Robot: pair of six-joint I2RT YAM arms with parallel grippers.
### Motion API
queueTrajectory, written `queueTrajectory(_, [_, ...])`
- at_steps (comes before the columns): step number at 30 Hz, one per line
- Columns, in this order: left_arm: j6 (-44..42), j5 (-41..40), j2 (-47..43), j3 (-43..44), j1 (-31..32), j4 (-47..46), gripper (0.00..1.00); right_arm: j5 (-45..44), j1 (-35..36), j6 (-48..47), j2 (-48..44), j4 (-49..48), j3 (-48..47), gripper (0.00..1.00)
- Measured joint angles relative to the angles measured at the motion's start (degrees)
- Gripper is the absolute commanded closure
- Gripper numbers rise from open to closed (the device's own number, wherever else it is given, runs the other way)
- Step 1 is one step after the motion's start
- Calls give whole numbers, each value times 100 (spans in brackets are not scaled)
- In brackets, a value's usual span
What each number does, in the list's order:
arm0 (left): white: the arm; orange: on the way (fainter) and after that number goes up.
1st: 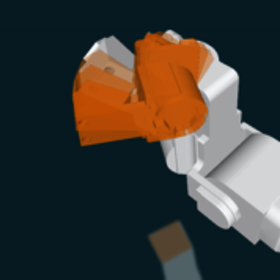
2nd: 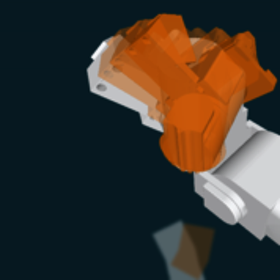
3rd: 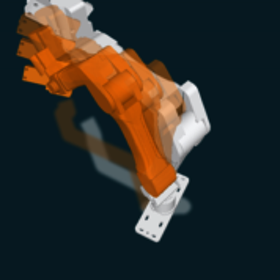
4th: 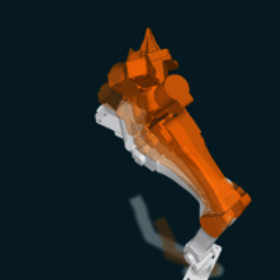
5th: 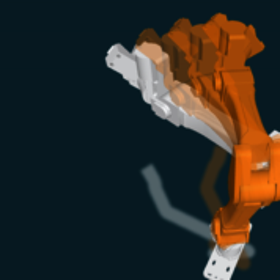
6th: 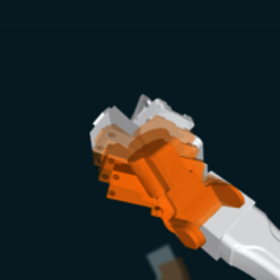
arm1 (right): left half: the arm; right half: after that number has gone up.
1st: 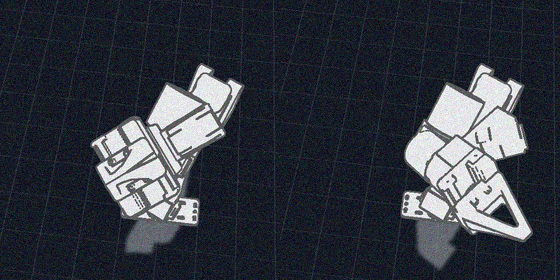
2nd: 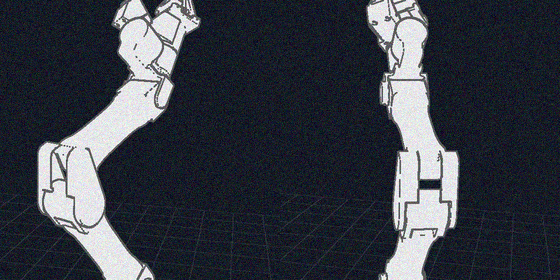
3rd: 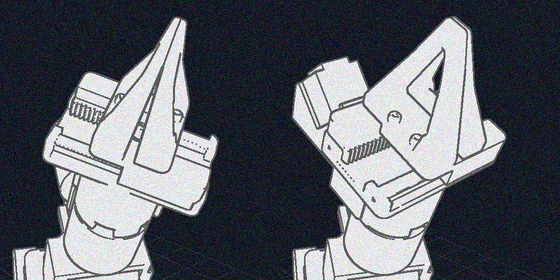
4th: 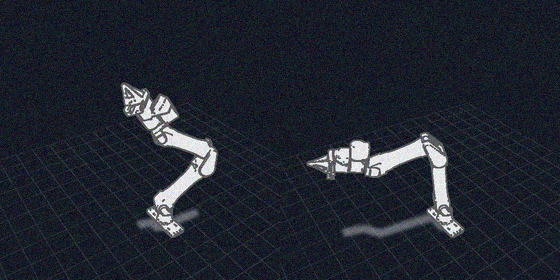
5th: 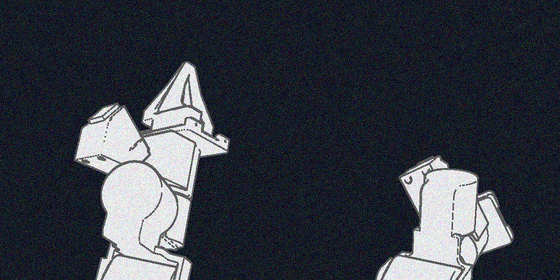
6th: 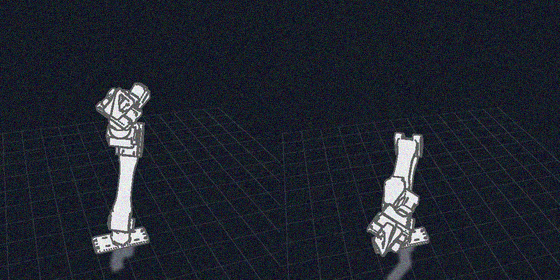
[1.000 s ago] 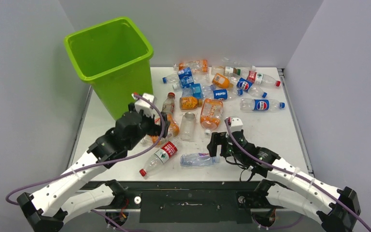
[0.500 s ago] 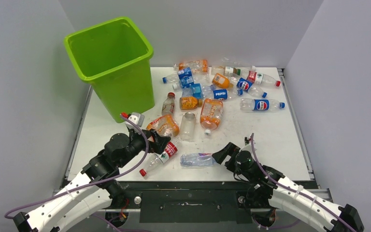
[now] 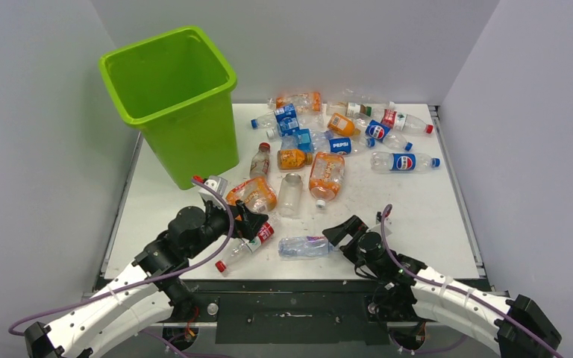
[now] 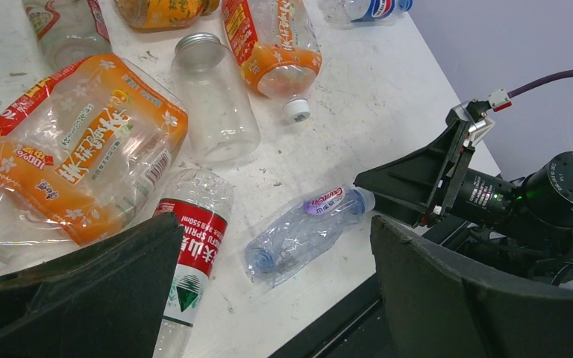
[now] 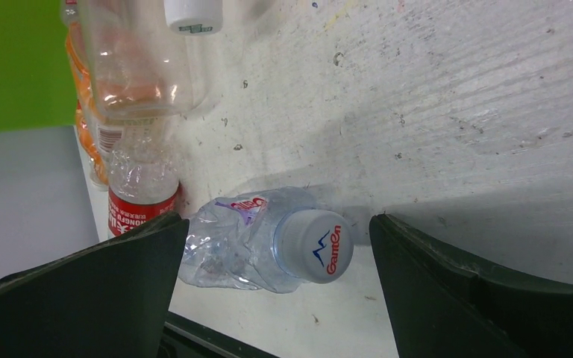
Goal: Put the plastic bottles in the bin
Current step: Pick up the plastic bottle at the center of the board.
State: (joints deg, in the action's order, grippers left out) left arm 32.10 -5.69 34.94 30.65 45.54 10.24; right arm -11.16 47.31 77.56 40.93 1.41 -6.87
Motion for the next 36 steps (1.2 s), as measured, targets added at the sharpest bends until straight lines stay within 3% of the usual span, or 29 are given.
queueTrajectory(8, [85, 22, 7, -42, 0, -28, 4, -101, 0, 245, -33, -608, 393, 40])
queueTrajectory(16, [157, 94, 212, -42, 0, -90, 4, -101, 0, 363, -179, -769, 638, 70])
queueTrajectory(20, [175, 149, 308, -42, 2, -105, 4, -105, 0, 334, -415, -761, 649, 94])
queueTrajectory(29, [9, 151, 511, 144, 2, -94, 4, -295, -87, -533, -1241, 343, -2, 95])
queueTrajectory(36, [-1121, 1005, 1099, 1134, 2, 170, 4, 317, -538, -2518, -221, 1366, -2662, 95])
